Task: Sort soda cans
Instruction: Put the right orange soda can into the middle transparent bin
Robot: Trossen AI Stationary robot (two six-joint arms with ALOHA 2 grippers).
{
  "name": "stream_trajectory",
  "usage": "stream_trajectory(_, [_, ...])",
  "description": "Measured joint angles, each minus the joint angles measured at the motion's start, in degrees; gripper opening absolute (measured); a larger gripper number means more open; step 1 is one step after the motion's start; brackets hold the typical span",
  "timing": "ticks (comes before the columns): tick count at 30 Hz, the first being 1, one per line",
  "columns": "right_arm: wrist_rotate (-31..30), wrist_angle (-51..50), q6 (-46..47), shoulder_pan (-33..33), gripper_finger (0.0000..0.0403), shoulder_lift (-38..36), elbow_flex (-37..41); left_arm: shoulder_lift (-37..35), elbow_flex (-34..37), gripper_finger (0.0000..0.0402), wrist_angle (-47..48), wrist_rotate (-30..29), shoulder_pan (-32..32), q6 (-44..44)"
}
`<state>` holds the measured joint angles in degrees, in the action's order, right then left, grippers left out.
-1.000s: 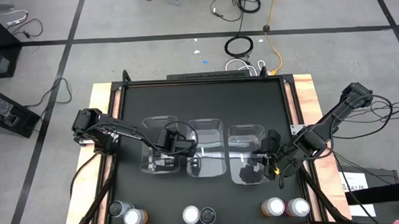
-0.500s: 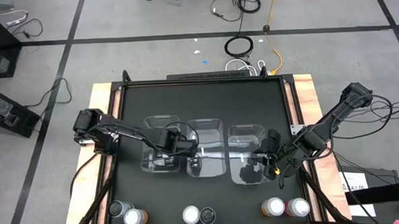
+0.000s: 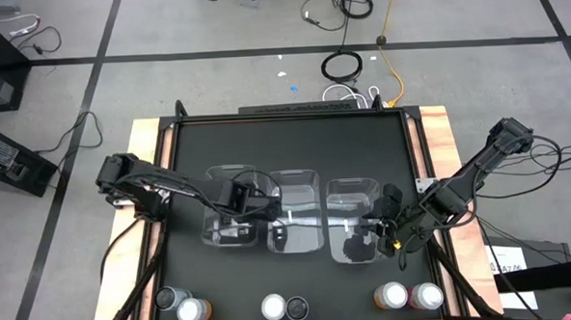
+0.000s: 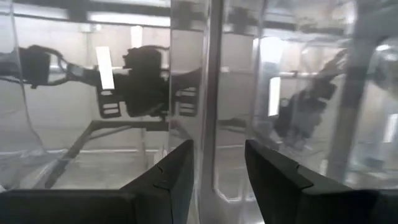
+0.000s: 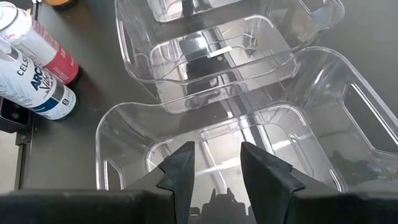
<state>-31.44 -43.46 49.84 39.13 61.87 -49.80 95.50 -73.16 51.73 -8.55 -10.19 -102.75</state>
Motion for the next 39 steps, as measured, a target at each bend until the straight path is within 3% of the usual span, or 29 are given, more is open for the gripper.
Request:
stream_trajectory(8, [-0.1, -0.2, -1.9, 0.0, 0.0123, 0.0, 0.0, -9.3, -0.1, 0.0153, 3.2, -6.6, 0.0, 6.2])
stream_trajectory(17, [-0.4, -0.1, -8.0, 0.0, 0.0123, 0.0, 0.0, -16.3, -0.1, 0.0152, 1.0, -16.2, -0.4, 28.8])
stream_trajectory(21, [-3.7, 0.0, -8.1, -0.1, 0.0123, 0.0, 0.0, -18.1, -0.1, 0.0152, 2.0, -16.3, 0.1, 47.8])
stream_trajectory(25, [-7.6, 1.0, -1.1, -1.0, 0.0123, 0.0, 0.0, -19.1, -0.1, 0.0152, 1.4, -16.3, 0.5, 67.6])
stream_trajectory(29, [-9.4, 3.7, 4.7, -2.3, 0.0123, 0.0, 0.0, -19.1, -0.1, 0.0152, 1.1, -16.0, 0.8, 69.4])
stream_trajectory(35, [-9.6, 9.0, 8.1, -4.5, 0.0123, 0.0, 0.0, -19.6, -0.1, 0.0152, -2.0, -16.0, 2.4, 82.1])
stream_trajectory(39, [-11.7, 13.2, 8.2, -5.6, 0.0123, 0.0, 0.0, -22.1, 2.8, 0.0152, -9.3, -10.1, 4.8, 89.7])
